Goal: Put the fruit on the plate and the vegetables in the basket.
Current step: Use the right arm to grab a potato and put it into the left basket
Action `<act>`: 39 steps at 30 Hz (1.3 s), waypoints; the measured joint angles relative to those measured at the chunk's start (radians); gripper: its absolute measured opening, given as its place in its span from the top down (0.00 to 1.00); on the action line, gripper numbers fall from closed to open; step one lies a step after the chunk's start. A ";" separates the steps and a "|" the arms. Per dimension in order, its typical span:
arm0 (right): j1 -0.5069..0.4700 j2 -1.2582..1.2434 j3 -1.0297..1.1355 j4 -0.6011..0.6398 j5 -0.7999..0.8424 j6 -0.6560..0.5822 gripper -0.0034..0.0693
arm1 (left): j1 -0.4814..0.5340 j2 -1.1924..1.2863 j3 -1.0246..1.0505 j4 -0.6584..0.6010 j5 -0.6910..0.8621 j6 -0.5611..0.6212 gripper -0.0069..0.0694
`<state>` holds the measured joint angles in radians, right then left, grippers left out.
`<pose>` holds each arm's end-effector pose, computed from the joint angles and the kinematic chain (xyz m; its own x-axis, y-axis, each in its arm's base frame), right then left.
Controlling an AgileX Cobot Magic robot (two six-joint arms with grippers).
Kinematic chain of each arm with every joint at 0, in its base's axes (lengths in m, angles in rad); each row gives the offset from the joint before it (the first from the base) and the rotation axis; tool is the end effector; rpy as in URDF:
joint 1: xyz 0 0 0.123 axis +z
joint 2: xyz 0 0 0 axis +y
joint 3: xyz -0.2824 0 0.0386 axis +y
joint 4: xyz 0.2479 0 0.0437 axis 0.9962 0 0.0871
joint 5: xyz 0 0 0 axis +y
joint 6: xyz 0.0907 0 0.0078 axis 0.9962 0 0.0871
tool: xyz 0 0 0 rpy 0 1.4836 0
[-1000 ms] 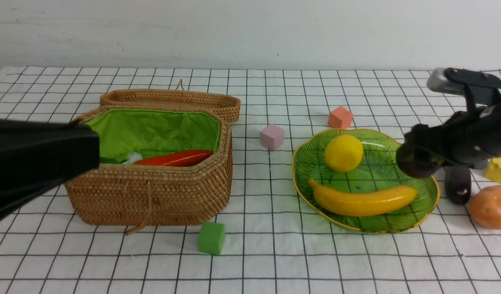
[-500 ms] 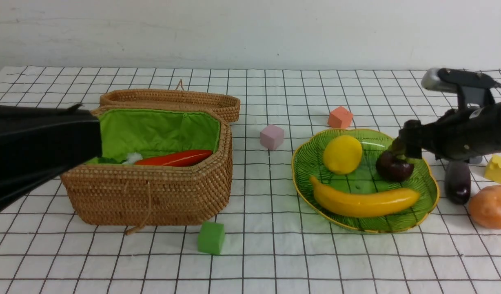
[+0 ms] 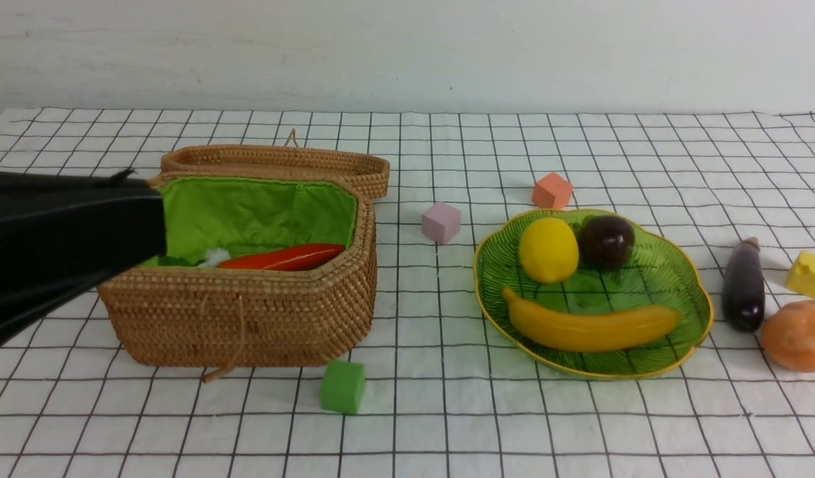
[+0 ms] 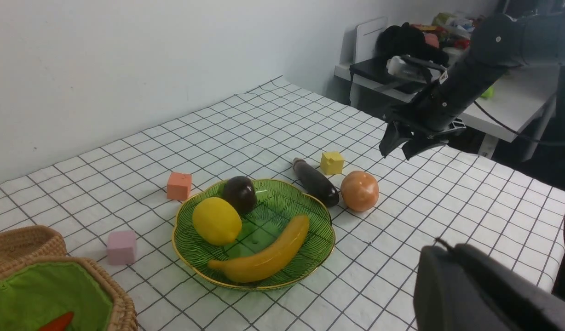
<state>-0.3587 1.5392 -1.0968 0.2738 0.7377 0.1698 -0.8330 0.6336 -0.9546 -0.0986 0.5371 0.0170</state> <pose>0.3007 -0.0950 0.2611 -0.6694 0.6353 -0.3850 0.5470 0.7722 0.3232 0.0685 -0.0822 0.4294 -0.1372 0.0503 -0.9893 0.7651 0.6397 -0.0735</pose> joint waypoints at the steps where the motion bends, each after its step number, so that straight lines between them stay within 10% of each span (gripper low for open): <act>1: -0.014 0.045 -0.005 0.029 -0.011 0.002 0.22 | 0.000 0.000 0.000 0.000 0.001 0.000 0.93; 8: -0.015 0.262 -0.111 0.134 -0.045 -0.005 0.02 | 0.000 0.000 0.000 0.000 0.001 0.000 0.93; 31: 0.014 0.270 -0.227 0.120 0.198 -0.163 0.10 | 0.000 0.000 0.000 0.041 0.070 -0.051 0.93; 39: 0.543 0.091 -0.381 0.428 0.138 -0.399 0.10 | 0.000 0.000 0.000 0.449 0.253 -0.484 0.93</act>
<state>0.1847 1.6307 -1.4782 0.7017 0.8753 -0.2296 -0.8330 0.6336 -0.9546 0.3502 0.7896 -0.4667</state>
